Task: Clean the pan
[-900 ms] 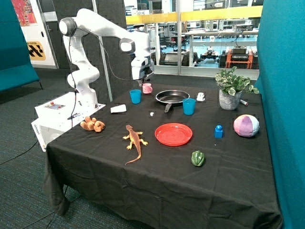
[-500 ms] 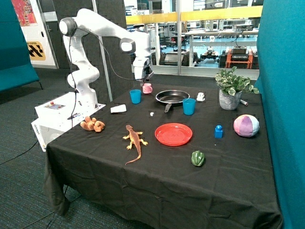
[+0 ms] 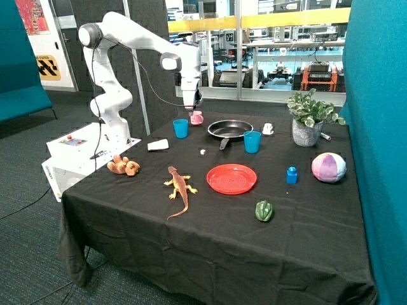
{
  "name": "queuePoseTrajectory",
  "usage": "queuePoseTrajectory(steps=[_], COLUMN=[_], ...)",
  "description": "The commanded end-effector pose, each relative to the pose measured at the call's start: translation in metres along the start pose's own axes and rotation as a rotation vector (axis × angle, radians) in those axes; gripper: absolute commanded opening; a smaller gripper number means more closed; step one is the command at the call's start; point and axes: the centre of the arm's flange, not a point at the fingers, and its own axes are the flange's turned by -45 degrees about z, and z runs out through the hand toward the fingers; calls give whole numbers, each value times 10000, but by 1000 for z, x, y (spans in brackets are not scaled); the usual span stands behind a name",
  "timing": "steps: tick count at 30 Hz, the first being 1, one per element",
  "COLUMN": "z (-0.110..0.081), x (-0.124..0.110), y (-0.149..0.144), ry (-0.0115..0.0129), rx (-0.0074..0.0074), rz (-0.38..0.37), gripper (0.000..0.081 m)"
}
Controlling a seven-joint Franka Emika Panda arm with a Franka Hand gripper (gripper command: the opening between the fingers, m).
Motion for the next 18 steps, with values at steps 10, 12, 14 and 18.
queuePoseTrajectory(steps=[10,12,14,18], z=[28,31,34,39], x=[-34,-38,-42,-48], y=[-18,-17,-14,-7], ry=[144,144,144,144], rx=[-39,-39,-39,-39], rz=[-1496,-1517,-1524,-1487], gripper=[353,362,375,412])
